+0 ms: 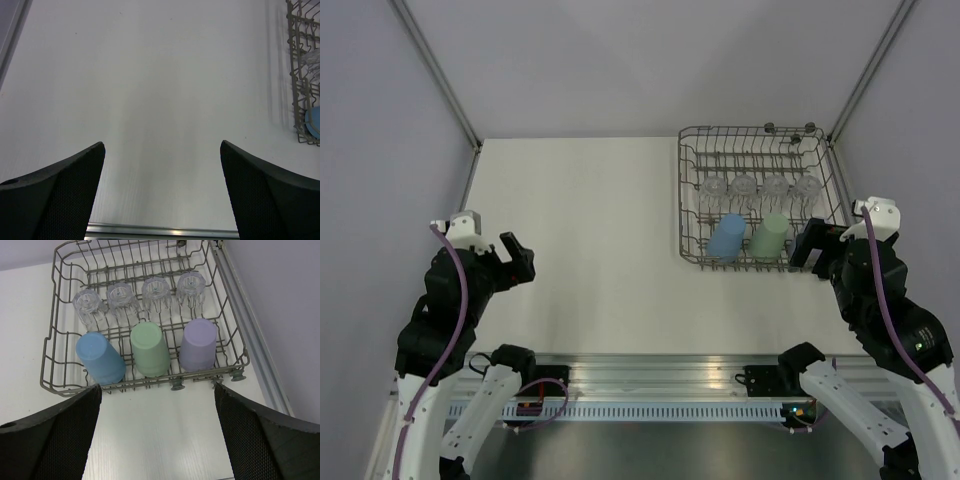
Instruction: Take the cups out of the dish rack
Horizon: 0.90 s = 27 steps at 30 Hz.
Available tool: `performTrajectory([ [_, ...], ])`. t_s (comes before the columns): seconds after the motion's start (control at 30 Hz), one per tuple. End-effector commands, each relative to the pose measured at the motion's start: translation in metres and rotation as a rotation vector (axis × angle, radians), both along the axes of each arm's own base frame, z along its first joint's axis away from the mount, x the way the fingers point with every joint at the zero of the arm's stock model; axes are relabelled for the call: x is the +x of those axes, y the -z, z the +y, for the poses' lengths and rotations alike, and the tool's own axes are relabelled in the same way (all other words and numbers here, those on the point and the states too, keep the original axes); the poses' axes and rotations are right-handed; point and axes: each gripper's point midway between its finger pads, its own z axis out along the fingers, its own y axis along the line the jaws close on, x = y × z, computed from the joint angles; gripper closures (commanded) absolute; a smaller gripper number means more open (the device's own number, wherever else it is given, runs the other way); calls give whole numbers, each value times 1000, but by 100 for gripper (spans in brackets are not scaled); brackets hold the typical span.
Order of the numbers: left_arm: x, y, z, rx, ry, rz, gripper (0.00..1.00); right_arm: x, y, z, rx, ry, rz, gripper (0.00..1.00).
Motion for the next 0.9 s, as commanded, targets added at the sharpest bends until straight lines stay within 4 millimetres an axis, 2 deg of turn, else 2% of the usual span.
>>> performTrajectory([
  [0.0, 9, -8, -1, -27, -23, -28, 0, 2, 3, -1, -3, 13, 9, 2],
  [0.13, 10, -10, -2, -34, -22, -34, 0, 3, 2, 4, 6, -13, 3, 2],
  [0.33, 12, -7, -4, -37, -12, -30, 0, 9, 13, 32, 38, -149, 33, 2],
  [0.57, 11, -6, -18, -81, 50, -33, 0, 30, 42, 72, 108, -257, 163, 2],
  [0.63, 11, 0, -20, -86, 58, -20, 0, 35, 48, 80, 126, -275, 191, 2],
  [0.87, 14, 13, -36, -98, 143, 27, 0, 67, 91, 102, 85, -299, 355, 2],
])
